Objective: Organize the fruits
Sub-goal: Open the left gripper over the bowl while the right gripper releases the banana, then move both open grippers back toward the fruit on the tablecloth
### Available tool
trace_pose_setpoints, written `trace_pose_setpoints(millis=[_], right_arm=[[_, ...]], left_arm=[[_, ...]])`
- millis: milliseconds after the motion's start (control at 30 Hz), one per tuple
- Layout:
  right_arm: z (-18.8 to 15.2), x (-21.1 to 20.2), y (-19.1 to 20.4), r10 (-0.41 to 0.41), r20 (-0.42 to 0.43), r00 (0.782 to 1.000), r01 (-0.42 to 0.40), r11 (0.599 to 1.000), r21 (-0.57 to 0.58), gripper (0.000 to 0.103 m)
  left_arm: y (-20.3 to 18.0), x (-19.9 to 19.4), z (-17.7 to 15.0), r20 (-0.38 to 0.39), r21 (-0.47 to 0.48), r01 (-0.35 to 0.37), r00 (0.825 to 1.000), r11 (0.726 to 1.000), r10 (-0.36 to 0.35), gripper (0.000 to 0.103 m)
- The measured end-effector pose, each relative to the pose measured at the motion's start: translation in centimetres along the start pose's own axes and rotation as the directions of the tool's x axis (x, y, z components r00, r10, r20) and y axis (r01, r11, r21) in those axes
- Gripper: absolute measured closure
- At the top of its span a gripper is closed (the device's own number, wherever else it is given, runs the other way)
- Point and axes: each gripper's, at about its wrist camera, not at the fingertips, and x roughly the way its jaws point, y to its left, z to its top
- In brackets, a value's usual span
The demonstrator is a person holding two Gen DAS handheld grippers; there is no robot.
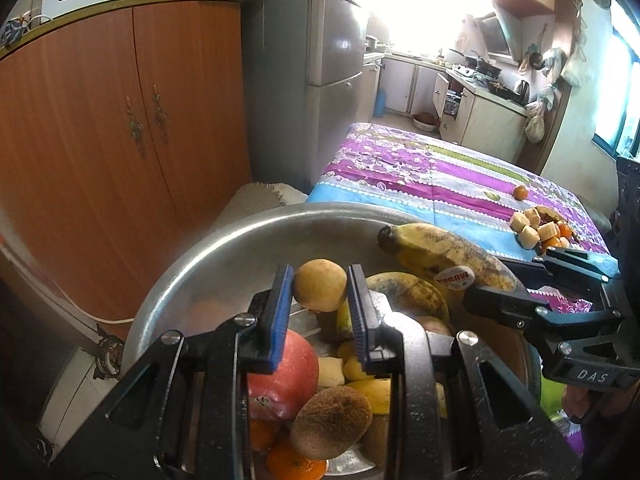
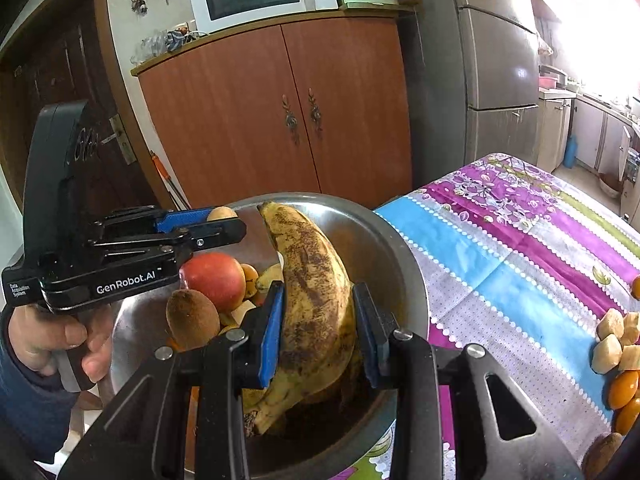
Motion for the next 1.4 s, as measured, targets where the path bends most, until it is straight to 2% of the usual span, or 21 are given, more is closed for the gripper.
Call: trace_pose_setpoints(millis=[500, 533, 600, 667, 800, 933, 967, 1000, 1100, 1200, 1233, 1300, 1367, 1400], right_arm=[[-0.6, 1.6, 0.4, 0.004, -0.063, 0.998, -0.005, 1.000, -0.022, 0.066], [-0.7, 1.6, 0.5, 0.004, -0.065, 0.998, -0.005, 1.000, -0.024, 0.065], [-0.8, 1.7, 0.5, 0.004, -0.070, 0.998, -0.006, 1.000, -0.026, 0.065], [-0.8, 1.6, 0.5, 0.006, -0.064, 0.998, -0.008, 1.000, -0.025, 0.065], [-0.6, 1.4, 0.6, 0.001, -0.055, 0.998, -0.002, 1.000, -0.025, 0.063], [-0.6, 1.0, 0.3, 0.010, -0.040, 0.999, -0.011, 1.000, -0.007, 0.061], [-0.5, 0.8, 0.3, 0.009, -0.031, 0.999, -0.009, 1.000, -0.003, 0.053], [-0.3, 0.4, 0.3, 0.010, -0.014, 1.000, -0.010, 1.000, 0.002, 0.045], [0.3, -2.2, 0.6, 0.011, 0.077, 0.997, -0.012, 1.000, 0.008, 0.043], [0.8, -6.7, 0.8, -0.009, 0.200, 0.980, 0.012, 1.000, -0.015, 0.040], [0.7, -8.9, 0.5, -0.026, 0.250, 0.968, 0.033, 0.999, -0.021, 0.038], [0.2, -12.4, -0.6, -0.068, 0.322, 0.944, 0.080, 0.997, -0.022, 0.021], [-1.2, -17.1, -2.9, -0.154, 0.393, 0.907, 0.169, 0.986, -0.005, 0.016], [-1.9, -18.4, -4.0, -0.188, 0.402, 0.896, 0.202, 0.979, 0.007, 0.016]], left_arm=[[-0.3, 0.5, 0.0, -0.027, 0.012, -0.013, 1.000, 1.000, 0.013, 0.074], [-0.3, 0.5, 0.0, -0.027, 0.013, -0.014, 1.000, 1.000, 0.014, 0.073], [-0.3, 0.6, 0.0, -0.027, 0.011, -0.020, 0.999, 1.000, 0.020, 0.063], [-0.2, 0.4, -0.1, -0.022, 0.010, -0.025, 0.999, 1.000, 0.025, 0.049], [-0.1, 0.5, -0.1, -0.023, 0.010, -0.034, 0.999, 0.999, 0.034, 0.043], [-0.1, 0.5, -0.1, -0.019, 0.006, -0.044, 0.999, 0.999, 0.044, 0.032], [-0.1, 0.4, -0.1, -0.016, 0.004, -0.048, 0.999, 0.999, 0.048, 0.028], [-0.1, 0.3, -0.1, -0.013, 0.003, -0.051, 0.999, 0.999, 0.051, 0.027], [-0.1, -0.5, 0.0, 0.013, -0.014, -0.044, 0.999, 0.999, 0.044, 0.026], [-0.7, -2.6, 0.5, 0.086, -0.017, -0.032, 0.996, 0.999, 0.034, 0.026], [-1.3, -3.5, 0.9, 0.114, -0.010, -0.029, 0.993, 1.000, 0.030, 0.026], [-3.3, -5.7, 1.6, 0.179, 0.019, 0.018, 0.984, 1.000, -0.021, 0.025], [-6.5, -7.8, 2.1, 0.233, 0.084, 0.086, 0.967, 0.993, -0.104, 0.023], [-7.8, -8.5, 2.1, 0.248, 0.113, 0.112, 0.959, 0.987, -0.137, 0.022]])
